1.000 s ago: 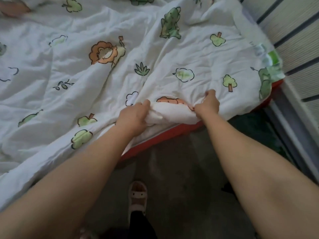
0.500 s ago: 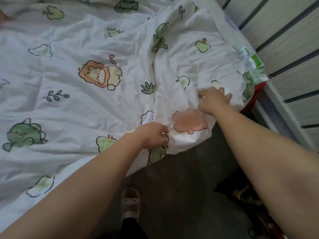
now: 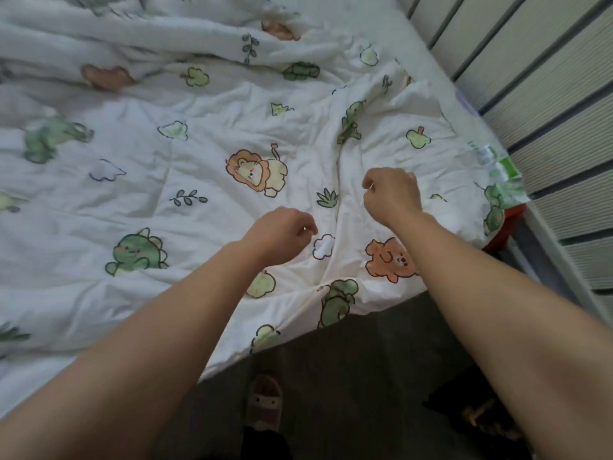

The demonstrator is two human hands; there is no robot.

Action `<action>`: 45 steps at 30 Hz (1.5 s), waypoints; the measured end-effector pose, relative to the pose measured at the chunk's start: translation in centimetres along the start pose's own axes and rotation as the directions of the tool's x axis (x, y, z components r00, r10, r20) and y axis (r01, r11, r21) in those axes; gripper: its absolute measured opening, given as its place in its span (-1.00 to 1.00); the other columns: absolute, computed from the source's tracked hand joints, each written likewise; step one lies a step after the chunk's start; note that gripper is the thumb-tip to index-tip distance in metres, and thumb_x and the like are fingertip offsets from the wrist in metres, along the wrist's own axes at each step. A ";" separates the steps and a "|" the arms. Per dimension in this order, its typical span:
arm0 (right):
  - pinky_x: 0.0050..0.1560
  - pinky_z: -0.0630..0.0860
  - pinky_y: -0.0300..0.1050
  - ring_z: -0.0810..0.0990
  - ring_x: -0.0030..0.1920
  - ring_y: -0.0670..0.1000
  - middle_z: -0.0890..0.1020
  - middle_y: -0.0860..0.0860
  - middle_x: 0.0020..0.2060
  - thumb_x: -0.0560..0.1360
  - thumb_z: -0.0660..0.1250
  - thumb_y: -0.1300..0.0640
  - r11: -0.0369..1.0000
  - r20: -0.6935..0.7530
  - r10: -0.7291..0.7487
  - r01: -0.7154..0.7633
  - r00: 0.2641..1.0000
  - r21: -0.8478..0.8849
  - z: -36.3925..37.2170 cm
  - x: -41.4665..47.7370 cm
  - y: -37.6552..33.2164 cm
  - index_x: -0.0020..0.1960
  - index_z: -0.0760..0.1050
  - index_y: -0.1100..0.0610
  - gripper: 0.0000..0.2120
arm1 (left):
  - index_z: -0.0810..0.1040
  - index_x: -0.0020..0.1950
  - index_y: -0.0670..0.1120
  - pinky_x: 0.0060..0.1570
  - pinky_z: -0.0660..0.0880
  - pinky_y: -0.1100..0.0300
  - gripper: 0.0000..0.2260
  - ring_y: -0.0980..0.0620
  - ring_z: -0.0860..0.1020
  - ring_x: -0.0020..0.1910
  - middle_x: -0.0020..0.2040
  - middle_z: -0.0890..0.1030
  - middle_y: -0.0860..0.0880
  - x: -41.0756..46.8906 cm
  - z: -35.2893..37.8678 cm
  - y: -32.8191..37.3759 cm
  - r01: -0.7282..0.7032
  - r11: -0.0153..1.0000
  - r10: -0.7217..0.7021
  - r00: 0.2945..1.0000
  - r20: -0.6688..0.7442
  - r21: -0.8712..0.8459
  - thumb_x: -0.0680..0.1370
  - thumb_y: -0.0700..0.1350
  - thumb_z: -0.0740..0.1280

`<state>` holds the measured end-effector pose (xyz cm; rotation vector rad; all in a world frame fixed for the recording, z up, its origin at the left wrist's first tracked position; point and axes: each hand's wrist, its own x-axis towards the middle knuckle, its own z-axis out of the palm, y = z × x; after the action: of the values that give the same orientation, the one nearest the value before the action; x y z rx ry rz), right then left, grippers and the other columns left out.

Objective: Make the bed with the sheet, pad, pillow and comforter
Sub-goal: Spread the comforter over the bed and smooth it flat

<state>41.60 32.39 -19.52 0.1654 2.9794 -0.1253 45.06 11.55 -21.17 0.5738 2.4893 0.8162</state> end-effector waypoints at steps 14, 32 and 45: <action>-0.09 0.53 -0.07 0.59 -0.06 0.12 0.65 0.03 -0.09 0.44 0.23 0.19 0.884 -0.080 -0.415 0.422 0.906 0.200 -14.7 -15.9 -29.4 -0.09 0.61 0.05 -0.81 | 0.62 0.12 -0.02 -0.03 0.51 0.08 -0.79 -0.06 0.59 -0.06 -0.12 0.64 -0.02 -31.7 -23.0 -2.4 0.202 0.977 -0.160 0.904 -0.396 0.066 0.58 -0.10 0.23; -0.19 0.51 -0.14 0.54 -0.25 0.00 0.55 -0.06 -0.27 0.44 0.30 0.22 0.632 -0.200 -0.696 0.721 0.690 0.285 -27.1 -33.8 -54.6 -0.14 0.63 0.07 -0.86 | 0.64 0.02 0.05 -0.18 0.50 0.18 -0.83 0.19 0.54 -0.32 -0.35 0.57 0.13 -64.6 -34.3 -6.5 0.379 0.925 -0.300 0.710 -0.637 -0.014 0.56 -0.08 0.26; -0.30 0.46 -0.18 0.55 -0.30 -0.04 0.58 -0.09 -0.36 0.43 0.32 0.21 0.557 -0.130 -0.773 0.762 0.621 0.329 -24.4 -30.0 -72.3 -0.21 0.61 0.04 -0.87 | 0.65 0.06 -0.01 -0.17 0.53 0.11 -0.82 0.26 0.42 -0.41 -0.43 0.44 0.26 -70.8 -42.6 -18.5 0.443 0.894 -0.358 0.628 -0.691 -0.062 0.56 -0.10 0.27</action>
<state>59.02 -40.12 14.62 -1.1255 2.7116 -0.7579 75.07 -57.11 18.25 -0.3633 3.1727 0.7970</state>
